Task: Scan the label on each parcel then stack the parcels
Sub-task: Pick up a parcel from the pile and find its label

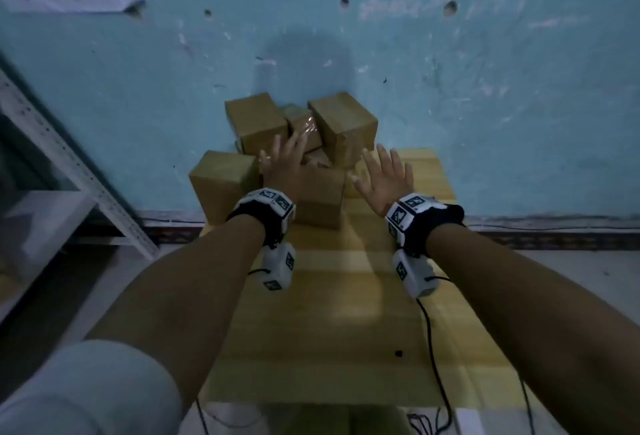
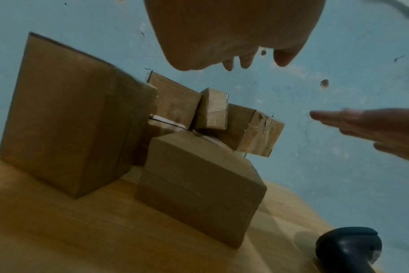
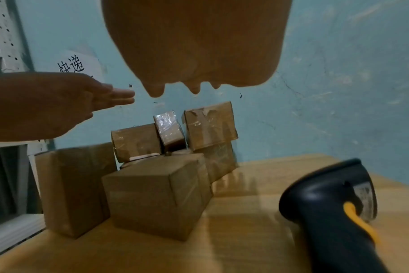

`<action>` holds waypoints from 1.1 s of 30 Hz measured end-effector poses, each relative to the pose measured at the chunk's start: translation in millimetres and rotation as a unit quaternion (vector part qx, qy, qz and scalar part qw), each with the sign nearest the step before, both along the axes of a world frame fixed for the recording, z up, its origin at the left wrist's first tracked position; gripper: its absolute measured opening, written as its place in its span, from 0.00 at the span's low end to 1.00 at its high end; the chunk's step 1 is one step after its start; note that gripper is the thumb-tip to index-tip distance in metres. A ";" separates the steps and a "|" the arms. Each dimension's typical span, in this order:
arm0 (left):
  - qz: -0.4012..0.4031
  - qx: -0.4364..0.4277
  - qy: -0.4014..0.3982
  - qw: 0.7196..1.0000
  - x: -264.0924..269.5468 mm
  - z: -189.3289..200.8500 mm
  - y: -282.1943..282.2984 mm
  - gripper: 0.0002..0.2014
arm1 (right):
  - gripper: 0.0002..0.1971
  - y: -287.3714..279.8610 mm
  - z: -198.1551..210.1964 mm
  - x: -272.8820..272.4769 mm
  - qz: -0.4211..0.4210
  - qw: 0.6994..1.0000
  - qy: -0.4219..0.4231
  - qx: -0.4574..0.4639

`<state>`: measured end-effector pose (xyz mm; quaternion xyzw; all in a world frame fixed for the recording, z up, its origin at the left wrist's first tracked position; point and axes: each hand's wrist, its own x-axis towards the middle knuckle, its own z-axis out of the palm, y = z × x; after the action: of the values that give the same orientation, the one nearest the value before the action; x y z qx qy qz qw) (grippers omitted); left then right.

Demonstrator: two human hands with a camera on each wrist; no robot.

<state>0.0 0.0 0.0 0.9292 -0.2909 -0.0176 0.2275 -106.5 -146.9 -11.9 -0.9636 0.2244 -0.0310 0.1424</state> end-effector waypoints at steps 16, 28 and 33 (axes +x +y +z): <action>-0.013 -0.021 -0.044 0.999 -97.8 -29.8 40.1 0.28 | 0.32 38.5 -27.5 -100.3 -0.022 0.997 -0.062 -0.036; 0.036 -0.014 0.002 0.999 -181.8 17.5 92.4 0.31 | 0.32 87.2 37.1 -172.7 -0.046 0.988 -0.137 -0.045; 0.038 -0.026 0.005 0.999 -200.0 21.1 110.2 0.31 | 0.33 99.9 46.0 -190.2 -0.045 0.986 -0.156 -0.050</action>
<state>-200.0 110.2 21.1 0.9333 -0.2547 -0.0059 0.2532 -296.7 -47.0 34.1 -0.9419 0.2403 -0.1981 0.1258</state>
